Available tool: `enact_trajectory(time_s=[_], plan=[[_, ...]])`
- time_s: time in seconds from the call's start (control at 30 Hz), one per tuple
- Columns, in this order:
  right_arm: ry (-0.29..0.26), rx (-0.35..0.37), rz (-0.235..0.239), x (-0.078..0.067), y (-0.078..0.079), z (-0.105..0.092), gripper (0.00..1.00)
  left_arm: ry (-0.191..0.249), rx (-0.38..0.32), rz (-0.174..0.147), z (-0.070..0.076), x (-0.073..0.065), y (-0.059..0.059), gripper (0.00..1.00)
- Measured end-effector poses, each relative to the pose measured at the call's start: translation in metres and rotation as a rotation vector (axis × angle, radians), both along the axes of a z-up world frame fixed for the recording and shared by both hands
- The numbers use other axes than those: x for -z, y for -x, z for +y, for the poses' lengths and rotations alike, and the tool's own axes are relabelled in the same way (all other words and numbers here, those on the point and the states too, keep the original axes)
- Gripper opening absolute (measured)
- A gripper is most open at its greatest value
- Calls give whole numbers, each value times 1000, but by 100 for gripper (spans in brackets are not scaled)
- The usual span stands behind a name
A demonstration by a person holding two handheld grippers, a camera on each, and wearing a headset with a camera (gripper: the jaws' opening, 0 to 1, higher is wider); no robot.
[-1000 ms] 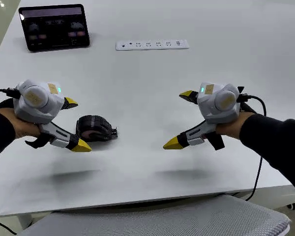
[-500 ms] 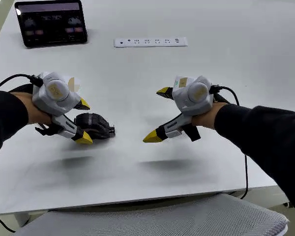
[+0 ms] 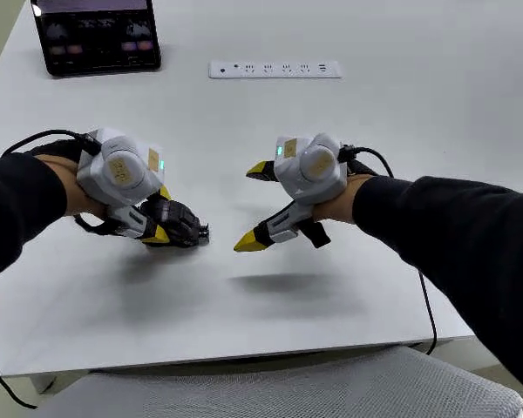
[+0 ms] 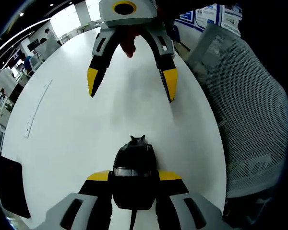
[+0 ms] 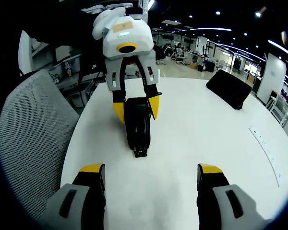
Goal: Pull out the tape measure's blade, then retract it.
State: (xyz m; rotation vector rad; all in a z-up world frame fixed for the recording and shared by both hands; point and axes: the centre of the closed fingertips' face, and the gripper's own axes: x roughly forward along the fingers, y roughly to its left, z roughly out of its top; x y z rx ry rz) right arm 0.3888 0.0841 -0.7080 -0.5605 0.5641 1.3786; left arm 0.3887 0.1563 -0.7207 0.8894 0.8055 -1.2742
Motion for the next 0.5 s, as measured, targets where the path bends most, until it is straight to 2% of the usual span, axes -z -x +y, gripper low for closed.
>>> enact_trajectory(time_s=[0.13, 0.23, 0.27, 0.4, 0.5], plan=[[20, -31, 5, 10, 5, 10, 66, -9, -17, 0, 0, 0, 0, 30], [-13, -63, 80, 11, 18, 22, 67, -14, -31, 7, 0, 0, 1, 30], [-5, -68, 79, 14, 16, 24, 66, -12, -32, 6, 1, 0, 1, 30], [11, -62, 71, 22, 11, 30, 53, -10, -46, 11, 1, 0, 2, 30], [33, -76, 66, 26, 9, 33, 50, 3, -49, 13, 1, -1, 1, 31]])
